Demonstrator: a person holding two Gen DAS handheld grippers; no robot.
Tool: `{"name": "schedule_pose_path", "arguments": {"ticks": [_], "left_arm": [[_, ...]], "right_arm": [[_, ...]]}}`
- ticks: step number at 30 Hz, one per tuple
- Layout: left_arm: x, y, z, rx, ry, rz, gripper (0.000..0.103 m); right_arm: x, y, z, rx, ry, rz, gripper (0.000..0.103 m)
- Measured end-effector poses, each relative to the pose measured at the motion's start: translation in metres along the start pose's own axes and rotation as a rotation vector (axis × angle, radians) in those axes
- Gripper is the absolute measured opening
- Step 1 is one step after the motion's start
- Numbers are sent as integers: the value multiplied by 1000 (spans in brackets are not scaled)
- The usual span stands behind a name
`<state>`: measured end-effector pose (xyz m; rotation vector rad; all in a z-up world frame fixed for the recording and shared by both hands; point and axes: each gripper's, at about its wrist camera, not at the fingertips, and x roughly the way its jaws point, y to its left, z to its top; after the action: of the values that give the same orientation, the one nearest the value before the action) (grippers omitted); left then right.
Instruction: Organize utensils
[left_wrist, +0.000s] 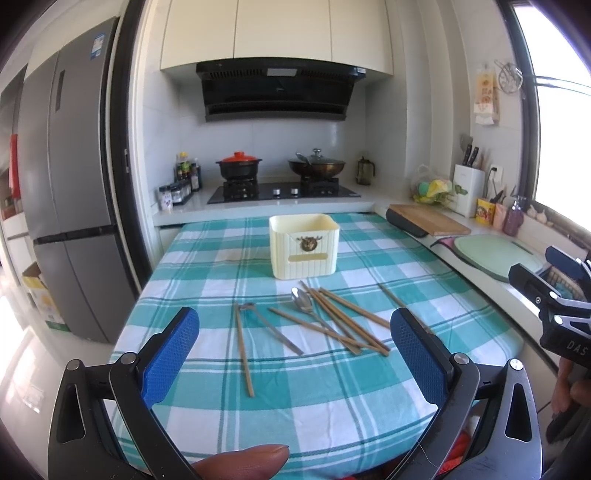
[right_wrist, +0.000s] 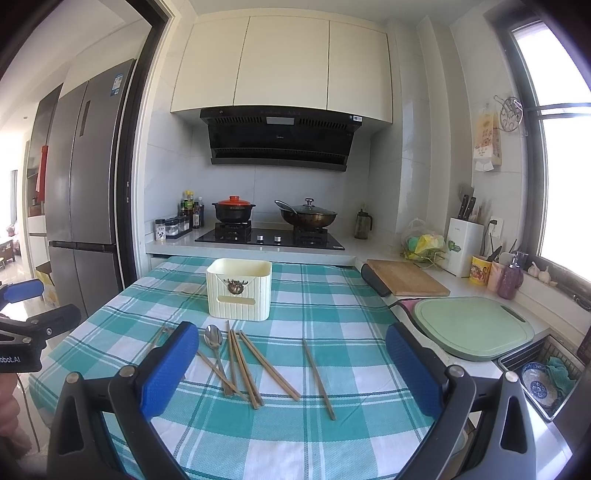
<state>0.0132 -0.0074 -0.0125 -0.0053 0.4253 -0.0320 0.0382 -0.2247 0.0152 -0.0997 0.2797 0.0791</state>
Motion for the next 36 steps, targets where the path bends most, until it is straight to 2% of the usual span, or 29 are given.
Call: {"name": "schedule_pose_path", "arguments": {"ticks": [36], "left_arm": [[1,-3,-3,2,3,-3,103]], "right_arm": [[1,-1,-2,-2,5,1,103]]}}
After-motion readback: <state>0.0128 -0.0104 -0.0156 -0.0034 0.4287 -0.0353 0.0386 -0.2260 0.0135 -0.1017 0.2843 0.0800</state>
